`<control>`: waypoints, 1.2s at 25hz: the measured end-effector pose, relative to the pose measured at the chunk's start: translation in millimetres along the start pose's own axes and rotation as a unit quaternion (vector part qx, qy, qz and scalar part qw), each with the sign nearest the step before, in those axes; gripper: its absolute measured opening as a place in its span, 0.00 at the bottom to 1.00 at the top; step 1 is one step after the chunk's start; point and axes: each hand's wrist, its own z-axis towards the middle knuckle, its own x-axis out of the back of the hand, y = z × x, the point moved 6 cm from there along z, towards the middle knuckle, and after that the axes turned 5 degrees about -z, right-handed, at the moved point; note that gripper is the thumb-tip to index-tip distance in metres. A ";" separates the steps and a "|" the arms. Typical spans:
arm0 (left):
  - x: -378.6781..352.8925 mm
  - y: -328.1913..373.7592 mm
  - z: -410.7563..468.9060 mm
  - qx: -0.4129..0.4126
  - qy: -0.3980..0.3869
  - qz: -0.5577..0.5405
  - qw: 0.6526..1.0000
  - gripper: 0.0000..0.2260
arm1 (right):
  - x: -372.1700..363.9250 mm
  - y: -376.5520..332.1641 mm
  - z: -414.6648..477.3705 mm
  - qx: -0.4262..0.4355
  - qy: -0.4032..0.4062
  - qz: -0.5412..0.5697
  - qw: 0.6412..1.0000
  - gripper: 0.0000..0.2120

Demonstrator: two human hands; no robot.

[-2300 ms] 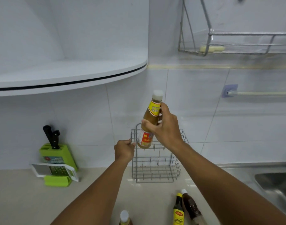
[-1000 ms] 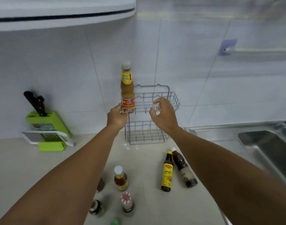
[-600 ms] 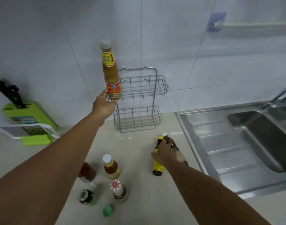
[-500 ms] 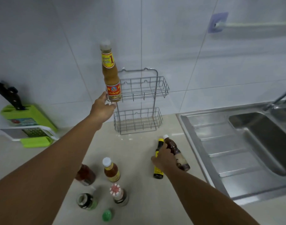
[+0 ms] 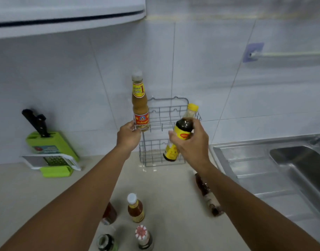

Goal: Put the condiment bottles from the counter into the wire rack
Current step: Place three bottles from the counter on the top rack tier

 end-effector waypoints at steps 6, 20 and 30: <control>2.8 5.5 -10.6 -0.007 -0.022 0.021 1.000 0.22 | -19.6 -75.3 79.0 0.077 0.012 -0.035 0.996 0.32; -0.5 4.9 -5.1 0.001 -0.050 0.014 0.999 0.24 | -87.2 -35.8 99.1 0.087 -0.136 -0.133 0.978 0.40; -0.6 2.3 -2.1 0.005 -0.049 0.015 0.999 0.26 | -87.0 -16.9 94.0 0.059 -0.219 -0.093 0.969 0.45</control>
